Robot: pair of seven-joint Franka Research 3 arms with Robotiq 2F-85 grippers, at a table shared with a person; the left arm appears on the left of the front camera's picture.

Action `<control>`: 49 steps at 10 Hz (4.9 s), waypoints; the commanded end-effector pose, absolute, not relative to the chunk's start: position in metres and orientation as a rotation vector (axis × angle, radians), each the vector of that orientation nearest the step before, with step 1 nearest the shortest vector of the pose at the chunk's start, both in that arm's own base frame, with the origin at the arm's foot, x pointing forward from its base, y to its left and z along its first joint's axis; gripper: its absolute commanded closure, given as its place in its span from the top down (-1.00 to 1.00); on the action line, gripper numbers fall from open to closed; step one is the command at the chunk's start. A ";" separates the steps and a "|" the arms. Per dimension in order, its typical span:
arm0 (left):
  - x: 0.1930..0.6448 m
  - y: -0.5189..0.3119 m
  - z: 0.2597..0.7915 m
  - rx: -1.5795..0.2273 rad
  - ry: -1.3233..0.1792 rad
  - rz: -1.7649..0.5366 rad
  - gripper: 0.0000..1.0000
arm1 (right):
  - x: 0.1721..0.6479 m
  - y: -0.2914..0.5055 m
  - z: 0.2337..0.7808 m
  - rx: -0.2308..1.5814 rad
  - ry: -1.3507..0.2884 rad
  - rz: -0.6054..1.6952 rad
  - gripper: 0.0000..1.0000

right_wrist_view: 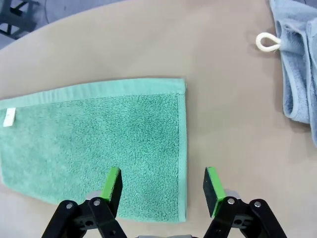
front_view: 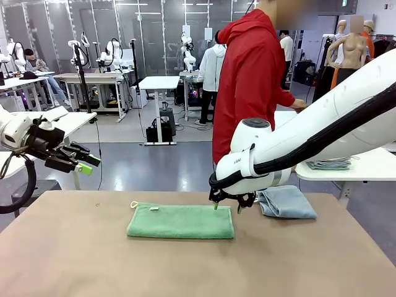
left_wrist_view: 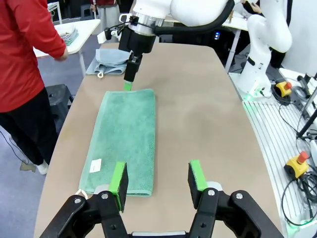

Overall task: Fold the towels and place them in the basket.
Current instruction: When a person lays out a Towel with hook on the table, fold it in half twice.

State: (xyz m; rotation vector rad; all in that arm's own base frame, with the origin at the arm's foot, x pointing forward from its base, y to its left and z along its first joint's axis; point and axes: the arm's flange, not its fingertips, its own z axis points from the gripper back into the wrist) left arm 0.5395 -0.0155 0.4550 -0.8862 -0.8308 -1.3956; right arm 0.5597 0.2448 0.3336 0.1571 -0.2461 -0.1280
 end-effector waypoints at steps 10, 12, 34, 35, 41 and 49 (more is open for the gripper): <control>0.541 -0.016 0.458 -0.900 -0.821 -1.391 0.26 | 0.581 0.260 0.296 0.057 -0.177 -0.139 0.34; 0.541 -0.016 0.458 -0.900 -0.821 -1.391 0.26 | 0.582 0.260 0.297 0.059 -0.174 -0.136 0.34; 0.541 -0.016 0.458 -0.900 -0.821 -1.391 0.26 | 0.589 0.209 0.315 -0.058 -0.153 0.002 -1.00; 0.541 -0.016 0.458 -0.900 -0.821 -1.391 0.26 | 0.586 0.207 0.322 -0.066 -0.168 0.009 -1.00; 0.541 -0.016 0.458 -0.900 -0.821 -1.391 0.26 | 0.524 0.279 0.389 -0.042 -0.265 0.037 -1.00; 0.541 -0.016 0.458 -0.900 -0.821 -1.391 0.26 | 0.519 0.405 0.401 0.127 -0.343 -0.071 -1.00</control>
